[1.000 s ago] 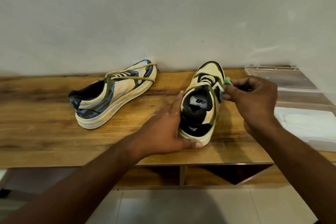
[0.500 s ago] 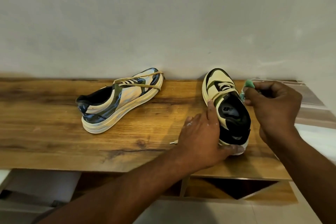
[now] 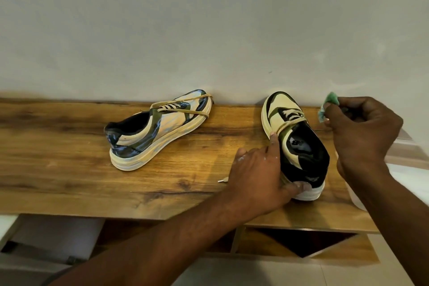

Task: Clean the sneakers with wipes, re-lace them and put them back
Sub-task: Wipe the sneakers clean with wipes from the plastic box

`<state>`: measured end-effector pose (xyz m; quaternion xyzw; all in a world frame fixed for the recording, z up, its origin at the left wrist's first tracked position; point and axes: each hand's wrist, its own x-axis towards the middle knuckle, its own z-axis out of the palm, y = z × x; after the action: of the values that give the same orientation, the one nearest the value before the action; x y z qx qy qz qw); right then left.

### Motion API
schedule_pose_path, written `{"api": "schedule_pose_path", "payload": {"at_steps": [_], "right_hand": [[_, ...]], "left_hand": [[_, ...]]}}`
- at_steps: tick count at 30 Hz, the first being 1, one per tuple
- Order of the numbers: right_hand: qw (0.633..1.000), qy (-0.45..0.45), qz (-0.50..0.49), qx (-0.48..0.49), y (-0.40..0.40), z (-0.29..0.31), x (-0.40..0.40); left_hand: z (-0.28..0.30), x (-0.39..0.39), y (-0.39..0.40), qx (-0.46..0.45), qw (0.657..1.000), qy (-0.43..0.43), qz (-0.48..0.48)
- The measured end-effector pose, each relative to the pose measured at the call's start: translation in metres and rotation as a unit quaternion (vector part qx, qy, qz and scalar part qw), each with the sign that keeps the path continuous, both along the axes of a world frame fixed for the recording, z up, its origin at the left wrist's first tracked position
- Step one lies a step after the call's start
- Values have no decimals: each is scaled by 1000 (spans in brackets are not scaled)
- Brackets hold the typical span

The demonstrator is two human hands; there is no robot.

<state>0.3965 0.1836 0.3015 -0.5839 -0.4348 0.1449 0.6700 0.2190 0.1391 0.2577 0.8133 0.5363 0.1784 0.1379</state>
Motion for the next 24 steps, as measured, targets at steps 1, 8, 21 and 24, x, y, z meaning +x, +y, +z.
{"api": "schedule_pose_path", "payload": {"at_steps": [1,8,21,24], "right_hand": [[1000,6,1,1,-1,3,-2],[998,-27,21,47,-9,34,-31],[954,-179,235,39,-37,-19,-164],[944,-221,243,26,-31,-35,-172]], "left_hand": [[2,-4,0,0,1000,-3,4],[32,-58,6,47,995,-36,81],[41,-205,11,136,951,57,272],[35,-212,8,134,951,91,263]]}}
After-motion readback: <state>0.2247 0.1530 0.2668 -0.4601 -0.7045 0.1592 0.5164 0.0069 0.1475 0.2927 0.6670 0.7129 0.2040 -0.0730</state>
